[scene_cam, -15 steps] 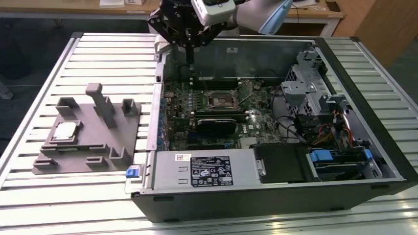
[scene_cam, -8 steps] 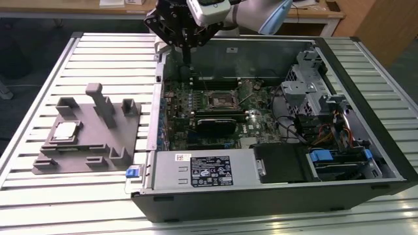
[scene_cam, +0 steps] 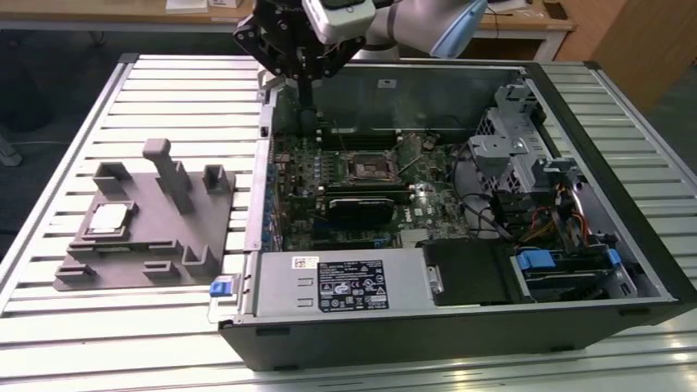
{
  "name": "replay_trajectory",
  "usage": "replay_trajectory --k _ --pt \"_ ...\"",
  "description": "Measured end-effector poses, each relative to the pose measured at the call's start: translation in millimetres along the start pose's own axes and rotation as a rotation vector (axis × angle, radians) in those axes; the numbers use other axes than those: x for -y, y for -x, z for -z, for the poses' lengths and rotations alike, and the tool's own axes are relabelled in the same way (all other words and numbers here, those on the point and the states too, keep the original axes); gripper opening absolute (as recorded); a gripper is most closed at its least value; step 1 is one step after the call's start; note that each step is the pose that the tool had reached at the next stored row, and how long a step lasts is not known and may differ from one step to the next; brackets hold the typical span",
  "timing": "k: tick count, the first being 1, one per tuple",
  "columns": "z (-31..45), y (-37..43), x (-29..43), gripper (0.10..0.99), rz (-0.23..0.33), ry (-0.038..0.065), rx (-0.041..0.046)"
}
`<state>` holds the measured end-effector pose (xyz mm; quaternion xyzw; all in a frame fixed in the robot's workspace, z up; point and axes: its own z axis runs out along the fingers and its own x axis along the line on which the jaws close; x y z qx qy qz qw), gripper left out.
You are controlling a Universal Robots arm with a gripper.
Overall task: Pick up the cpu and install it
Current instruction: 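Reach for the cpu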
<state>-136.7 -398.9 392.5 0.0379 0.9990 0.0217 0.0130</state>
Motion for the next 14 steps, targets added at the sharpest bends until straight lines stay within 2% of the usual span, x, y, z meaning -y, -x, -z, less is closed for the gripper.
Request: replay_trajectory --k 5,14 --pt "-0.2 -6.9 0.5 0.106 0.000 0.000 0.0000" --pt "-0.6 -14.8 1.1 0.106 0.000 0.000 -0.0001"
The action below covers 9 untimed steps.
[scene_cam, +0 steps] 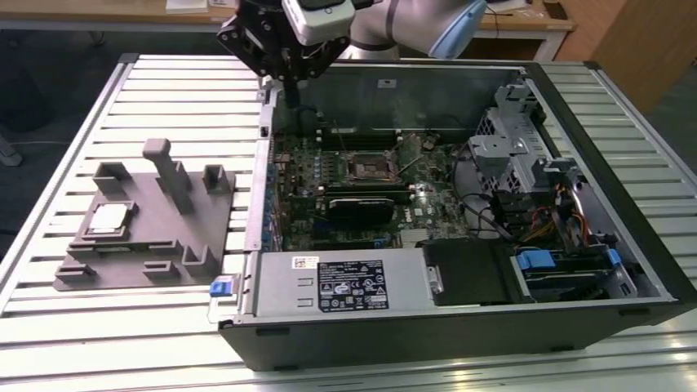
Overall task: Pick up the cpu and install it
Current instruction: 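Reach for the cpu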
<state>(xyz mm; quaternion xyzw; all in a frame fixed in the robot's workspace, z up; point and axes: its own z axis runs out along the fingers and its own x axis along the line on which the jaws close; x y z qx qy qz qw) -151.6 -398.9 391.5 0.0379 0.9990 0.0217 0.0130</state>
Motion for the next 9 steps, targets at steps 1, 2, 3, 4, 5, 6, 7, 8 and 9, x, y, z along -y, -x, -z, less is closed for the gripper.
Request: replay_trajectory --k 1,2,3,4,5,6,7,8,9 --pt "-0.1 -0.7 0.1 0.106 0.000 0.000 0.0000" --pt "-0.1 -1.4 0.1 0.106 0.000 0.000 -0.0001" --pt "-0.1 -2.1 0.2 0.106 0.000 0.000 -0.0002" --pt "-0.1 -2.9 0.2 0.106 0.000 0.000 -0.0002" --pt "-0.2 -3.6 0.3 0.106 0.000 0.000 -0.0002" --pt "-0.2 -4.3 0.3 0.106 0.000 0.000 -0.0003" --pt "-0.3 -5.1 0.4 0.106 0.000 0.000 -0.0003" --pt "-0.3 -5.9 0.5 0.106 0.000 0.000 -0.0003" --pt "-0.4 -6.6 0.5 0.106 0.000 0.000 -0.0002"
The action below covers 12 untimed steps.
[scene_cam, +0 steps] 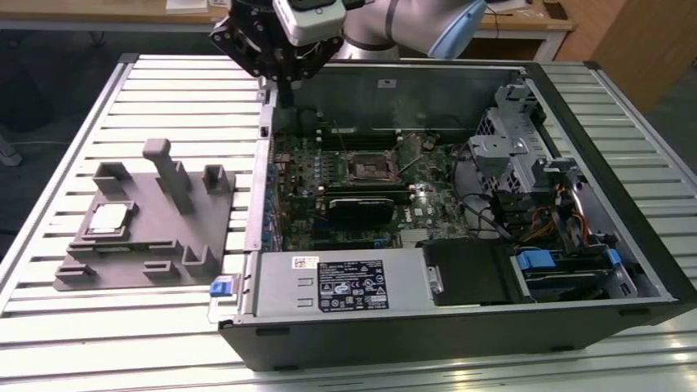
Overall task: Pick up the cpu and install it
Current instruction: 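Reach for the cpu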
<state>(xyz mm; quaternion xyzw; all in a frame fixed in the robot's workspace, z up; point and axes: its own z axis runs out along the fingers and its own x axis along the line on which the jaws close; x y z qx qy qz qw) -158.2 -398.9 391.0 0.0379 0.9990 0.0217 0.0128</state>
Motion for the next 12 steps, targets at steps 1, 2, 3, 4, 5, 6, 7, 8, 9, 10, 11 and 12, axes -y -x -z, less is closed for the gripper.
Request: replay_trajectory --k 1,2,3,4,5,6,7,8,9,10,11,12 --pt "0.0 -0.8 0.1 0.106 0.000 0.000 -0.0001" --pt "0.0 -1.5 0.1 0.106 0.000 0.000 -0.0002" --pt "-0.1 -2.2 0.2 0.106 0.000 0.000 -0.0002" --pt "-0.1 -2.8 0.2 0.106 0.000 0.000 -0.0002" --pt "-0.1 -3.3 0.2 0.106 0.000 0.000 -0.0002" --pt "-0.2 -3.9 0.3 0.106 0.000 0.000 -0.0003" --pt "-0.2 -4.5 0.3 0.106 0.000 0.000 -0.0002" --pt "-0.2 -5.1 0.4 0.106 0.000 0.000 -0.0003" --pt "-0.3 -5.8 0.5 0.106 0.000 0.000 -0.0003" --pt "-0.3 -6.5 0.5 0.106 0.000 0.000 -0.0003" --pt "-0.3 -7.1 0.6 0.106 0.000 0.000 -0.0003" --pt "-0.4 -7.8 0.6 0.106 0.000 0.000 -0.0003"
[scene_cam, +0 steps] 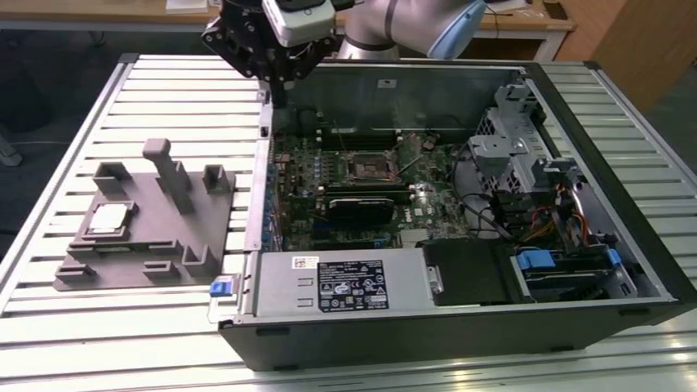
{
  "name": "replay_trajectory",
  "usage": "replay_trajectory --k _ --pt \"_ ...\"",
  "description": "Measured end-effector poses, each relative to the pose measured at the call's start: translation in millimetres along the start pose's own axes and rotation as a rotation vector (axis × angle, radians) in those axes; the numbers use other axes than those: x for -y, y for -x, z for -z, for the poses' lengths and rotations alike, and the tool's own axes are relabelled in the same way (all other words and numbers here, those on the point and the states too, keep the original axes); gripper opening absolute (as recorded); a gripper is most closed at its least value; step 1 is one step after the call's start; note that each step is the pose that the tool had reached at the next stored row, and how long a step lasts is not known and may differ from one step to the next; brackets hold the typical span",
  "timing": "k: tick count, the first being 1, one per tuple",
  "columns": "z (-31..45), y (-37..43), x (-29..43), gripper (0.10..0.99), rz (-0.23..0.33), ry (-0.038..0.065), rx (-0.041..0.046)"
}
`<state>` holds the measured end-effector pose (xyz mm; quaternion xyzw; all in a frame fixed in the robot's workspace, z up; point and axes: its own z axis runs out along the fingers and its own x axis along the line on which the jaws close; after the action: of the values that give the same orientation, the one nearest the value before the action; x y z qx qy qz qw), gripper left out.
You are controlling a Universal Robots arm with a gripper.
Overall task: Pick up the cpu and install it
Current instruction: 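Reach for the cpu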
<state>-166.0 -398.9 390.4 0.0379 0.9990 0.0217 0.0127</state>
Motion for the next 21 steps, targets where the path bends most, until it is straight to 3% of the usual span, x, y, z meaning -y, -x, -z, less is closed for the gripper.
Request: replay_trajectory --k 21 --pt "-0.6 -15.7 1.2 0.106 0.000 0.000 -0.0002"
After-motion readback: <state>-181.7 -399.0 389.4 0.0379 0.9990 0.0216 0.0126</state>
